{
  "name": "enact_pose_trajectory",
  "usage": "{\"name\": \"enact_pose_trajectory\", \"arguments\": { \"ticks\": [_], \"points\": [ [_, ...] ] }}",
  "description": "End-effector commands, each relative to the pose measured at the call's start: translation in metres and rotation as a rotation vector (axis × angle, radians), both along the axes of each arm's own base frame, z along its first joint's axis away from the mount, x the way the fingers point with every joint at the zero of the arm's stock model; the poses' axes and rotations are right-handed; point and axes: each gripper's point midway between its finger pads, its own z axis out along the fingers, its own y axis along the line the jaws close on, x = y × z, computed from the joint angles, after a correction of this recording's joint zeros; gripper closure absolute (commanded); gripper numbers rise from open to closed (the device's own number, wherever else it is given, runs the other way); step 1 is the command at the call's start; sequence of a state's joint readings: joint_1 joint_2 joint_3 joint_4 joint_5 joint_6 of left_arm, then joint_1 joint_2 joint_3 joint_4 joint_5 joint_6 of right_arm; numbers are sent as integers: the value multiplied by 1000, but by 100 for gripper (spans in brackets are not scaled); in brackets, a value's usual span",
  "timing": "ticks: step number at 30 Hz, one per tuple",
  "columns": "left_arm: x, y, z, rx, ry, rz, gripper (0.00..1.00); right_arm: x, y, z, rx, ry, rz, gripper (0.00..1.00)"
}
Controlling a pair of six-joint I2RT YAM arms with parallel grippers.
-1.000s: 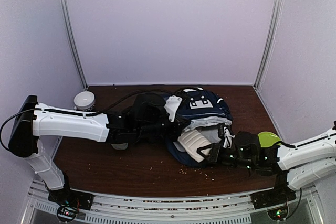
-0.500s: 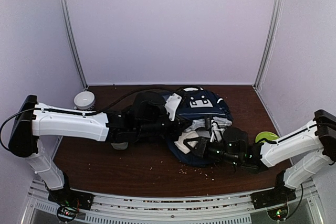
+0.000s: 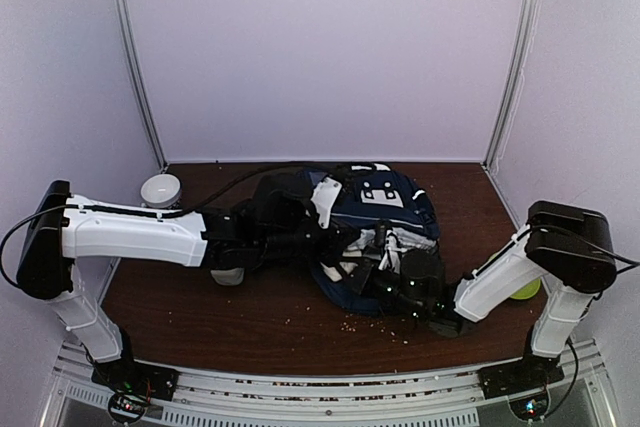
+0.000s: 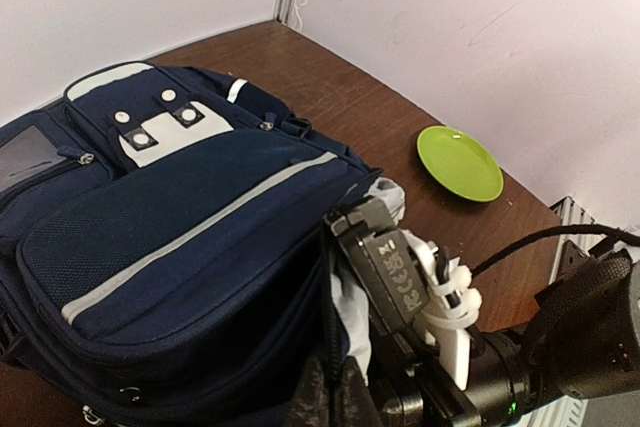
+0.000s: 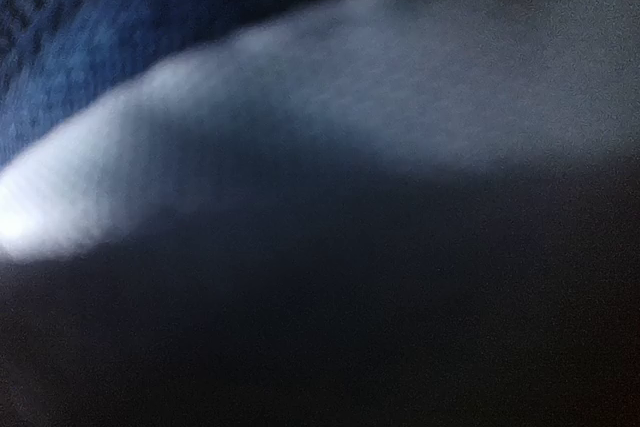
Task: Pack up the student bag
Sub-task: Place the stationery in the student bag.
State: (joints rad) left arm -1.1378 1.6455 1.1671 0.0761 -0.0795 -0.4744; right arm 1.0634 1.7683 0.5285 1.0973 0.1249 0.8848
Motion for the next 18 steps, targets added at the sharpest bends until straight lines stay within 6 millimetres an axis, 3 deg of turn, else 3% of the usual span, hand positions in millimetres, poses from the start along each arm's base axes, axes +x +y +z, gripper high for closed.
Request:
{"name": "enact_pose_trajectory", "arguments": {
  "ticks": [1, 8, 18],
  "points": [
    [-37, -16, 119, -353, -108, -133, 100, 36, -51, -26, -42, 70, -275, 89],
    [-37, -19, 110, -337, -106, -137, 100, 54, -67, -48, -187, 171, -402, 89],
    [-40, -21, 106, -356, -89, -152, 100, 84, -66, -62, -55, 288, -523, 86]
  ]
}}
